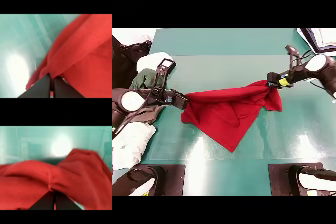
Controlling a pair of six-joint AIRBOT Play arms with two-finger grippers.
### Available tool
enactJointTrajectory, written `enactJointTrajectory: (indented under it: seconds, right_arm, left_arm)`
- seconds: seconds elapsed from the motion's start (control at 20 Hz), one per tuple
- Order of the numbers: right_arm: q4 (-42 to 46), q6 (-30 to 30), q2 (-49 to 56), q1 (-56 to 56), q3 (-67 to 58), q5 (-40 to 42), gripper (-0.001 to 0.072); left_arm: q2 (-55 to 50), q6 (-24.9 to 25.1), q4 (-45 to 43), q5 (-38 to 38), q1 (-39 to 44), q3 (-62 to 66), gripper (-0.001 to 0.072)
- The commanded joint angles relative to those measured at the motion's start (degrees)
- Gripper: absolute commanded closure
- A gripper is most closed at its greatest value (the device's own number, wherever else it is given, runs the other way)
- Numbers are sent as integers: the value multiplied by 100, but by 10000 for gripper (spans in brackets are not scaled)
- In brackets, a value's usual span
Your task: Fold the shirts.
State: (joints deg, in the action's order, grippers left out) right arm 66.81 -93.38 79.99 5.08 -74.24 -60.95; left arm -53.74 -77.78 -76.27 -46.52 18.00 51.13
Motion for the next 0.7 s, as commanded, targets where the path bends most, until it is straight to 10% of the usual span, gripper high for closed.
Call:
enactJointTrajectory:
  seconds: [0.0,0.15,0.25,0.3,0.65]
  right_arm:
    - [17,-2,402,39,103,748,695]
    - [17,-4,219,-7,103,1281,622]
    - [26,-2,-22,-79,101,1445,180]
    - [28,-2,-188,-160,103,1440,165]
    - [66,4,-1340,-640,109,1038,185]
  left_arm:
    - [-120,-94,-138,1132,-2,-280,679]
    - [-205,-640,-136,1587,-105,-262,678]
    - [-203,-1141,-133,1504,-358,-195,277]
    - [-203,-1325,-136,1152,-544,-48,176]
    - [-142,-1445,457,-1864,-741,190,178]
